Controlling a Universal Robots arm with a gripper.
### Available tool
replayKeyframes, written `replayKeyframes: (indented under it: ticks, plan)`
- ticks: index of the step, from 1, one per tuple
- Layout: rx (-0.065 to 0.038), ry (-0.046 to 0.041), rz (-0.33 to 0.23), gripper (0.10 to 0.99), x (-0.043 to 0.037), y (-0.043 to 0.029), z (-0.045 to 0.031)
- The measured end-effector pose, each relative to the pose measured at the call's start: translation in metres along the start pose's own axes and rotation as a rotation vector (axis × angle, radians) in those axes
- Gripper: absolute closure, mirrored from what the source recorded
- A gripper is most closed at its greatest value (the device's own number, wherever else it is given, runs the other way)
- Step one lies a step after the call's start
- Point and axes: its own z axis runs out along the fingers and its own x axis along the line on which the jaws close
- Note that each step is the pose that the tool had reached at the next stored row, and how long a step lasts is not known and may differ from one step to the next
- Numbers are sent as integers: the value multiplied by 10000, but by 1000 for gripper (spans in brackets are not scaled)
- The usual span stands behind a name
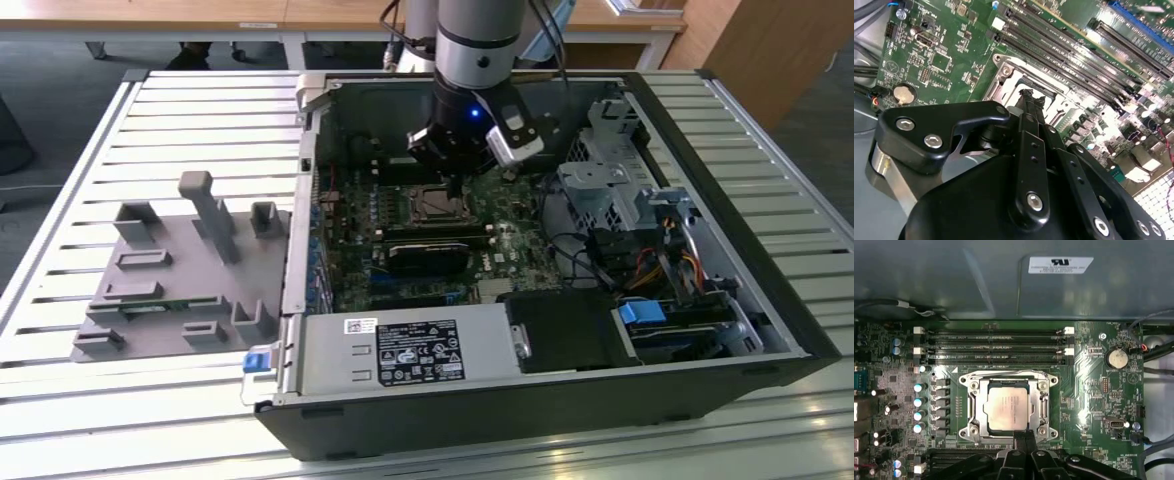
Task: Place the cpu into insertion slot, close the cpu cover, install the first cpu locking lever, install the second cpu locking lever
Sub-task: 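Install the second cpu locking lever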
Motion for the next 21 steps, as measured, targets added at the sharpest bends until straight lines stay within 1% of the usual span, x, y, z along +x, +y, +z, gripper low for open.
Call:
replayKeyframes:
  ticks: [3, 6, 7, 9, 12, 14, 18, 21]
  plan:
    - [0, 0, 0, 965, 0, -24, -1]
    - [-6, 4, 1, 965, -1, -30, -1]
    - [-25, 19, 0, 965, -2, -33, -1]
    - [-100, 48, 3, 965, -3, -40, -2]
    - [-217, 52, 3, 965, -4, -59, -2]
    - [-273, 53, 3, 965, -4, -81, -3]
    - [-294, 54, 3, 965, -5, -157, -5]
    - [-305, 54, 5, 965, 2, -178, -6]
